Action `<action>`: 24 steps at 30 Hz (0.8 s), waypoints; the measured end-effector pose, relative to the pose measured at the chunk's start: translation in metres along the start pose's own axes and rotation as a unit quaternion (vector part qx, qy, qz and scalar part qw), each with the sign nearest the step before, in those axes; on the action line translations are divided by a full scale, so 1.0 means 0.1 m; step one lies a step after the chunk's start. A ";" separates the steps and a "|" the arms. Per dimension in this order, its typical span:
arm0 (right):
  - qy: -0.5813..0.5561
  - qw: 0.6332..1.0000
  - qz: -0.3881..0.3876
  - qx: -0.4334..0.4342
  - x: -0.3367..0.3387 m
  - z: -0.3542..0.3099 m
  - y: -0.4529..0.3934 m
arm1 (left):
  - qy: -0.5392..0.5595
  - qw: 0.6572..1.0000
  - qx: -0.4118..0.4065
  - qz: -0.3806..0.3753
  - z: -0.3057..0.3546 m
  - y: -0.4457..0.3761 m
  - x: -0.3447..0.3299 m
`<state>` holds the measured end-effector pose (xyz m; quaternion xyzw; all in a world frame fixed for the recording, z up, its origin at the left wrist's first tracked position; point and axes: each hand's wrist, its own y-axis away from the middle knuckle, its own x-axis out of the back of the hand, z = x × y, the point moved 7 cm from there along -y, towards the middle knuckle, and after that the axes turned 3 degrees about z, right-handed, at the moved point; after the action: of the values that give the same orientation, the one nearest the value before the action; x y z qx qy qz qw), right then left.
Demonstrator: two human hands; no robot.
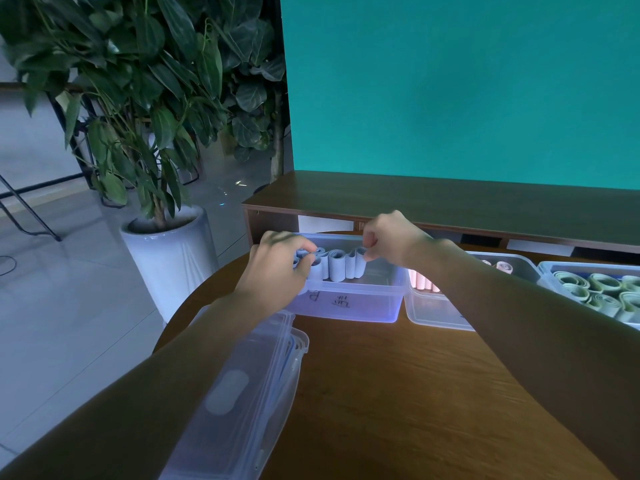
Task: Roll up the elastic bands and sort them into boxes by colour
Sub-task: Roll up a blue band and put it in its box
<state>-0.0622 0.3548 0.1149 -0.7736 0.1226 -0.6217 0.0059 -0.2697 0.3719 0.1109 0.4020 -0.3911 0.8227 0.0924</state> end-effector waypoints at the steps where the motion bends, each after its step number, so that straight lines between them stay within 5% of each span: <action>1: -0.001 1.000 0.002 0.001 0.01 0.00 0.01 | 0.002 1.000 -0.001 0.001 0.01 0.00 0.00; 13: -0.075 0.995 0.059 0.010 0.41 0.09 0.45 | 0.001 1.000 -0.011 0.006 0.31 0.08 0.09; 24: -0.134 0.981 0.136 -0.042 0.81 0.62 2.16 | 0.039 0.998 -0.033 -0.032 1.56 0.66 -0.02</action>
<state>-0.0259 0.1206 0.1436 -0.8255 0.2509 -0.5002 0.0738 -0.2072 0.2160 0.1294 0.3790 -0.4014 0.8207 0.1471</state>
